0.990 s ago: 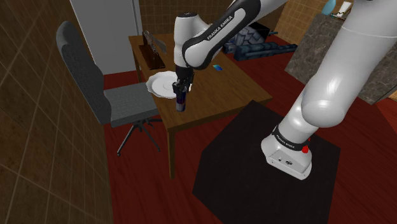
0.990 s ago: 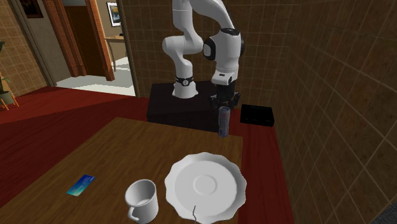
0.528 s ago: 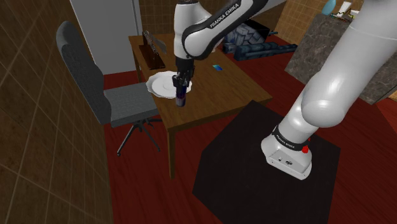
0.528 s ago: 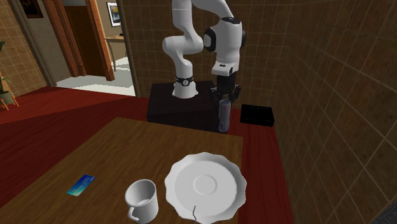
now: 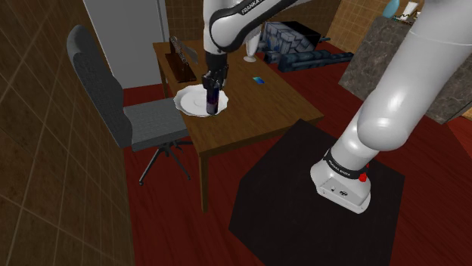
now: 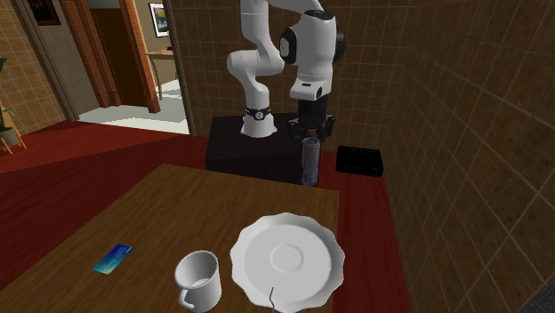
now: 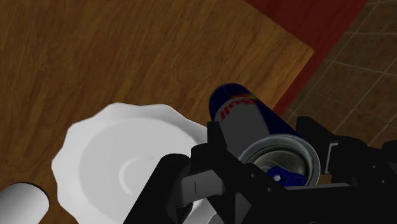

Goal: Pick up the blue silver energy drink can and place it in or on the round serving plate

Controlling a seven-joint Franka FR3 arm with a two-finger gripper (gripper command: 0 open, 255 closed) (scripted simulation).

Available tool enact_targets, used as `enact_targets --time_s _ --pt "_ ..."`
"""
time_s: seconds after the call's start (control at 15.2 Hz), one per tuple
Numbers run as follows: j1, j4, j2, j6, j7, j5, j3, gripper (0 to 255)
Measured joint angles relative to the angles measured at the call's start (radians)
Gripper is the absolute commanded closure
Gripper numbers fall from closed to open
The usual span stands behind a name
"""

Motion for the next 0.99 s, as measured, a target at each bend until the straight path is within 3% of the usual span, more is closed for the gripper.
enact_targets --time_s 0.66,0.99 --pt "-0.069 0.436 0.260 -0.176 -0.122 -0.017 -0.055 255" --pt "-0.094 0.736 0.436 -0.301 -0.169 -0.021 -0.072 255"
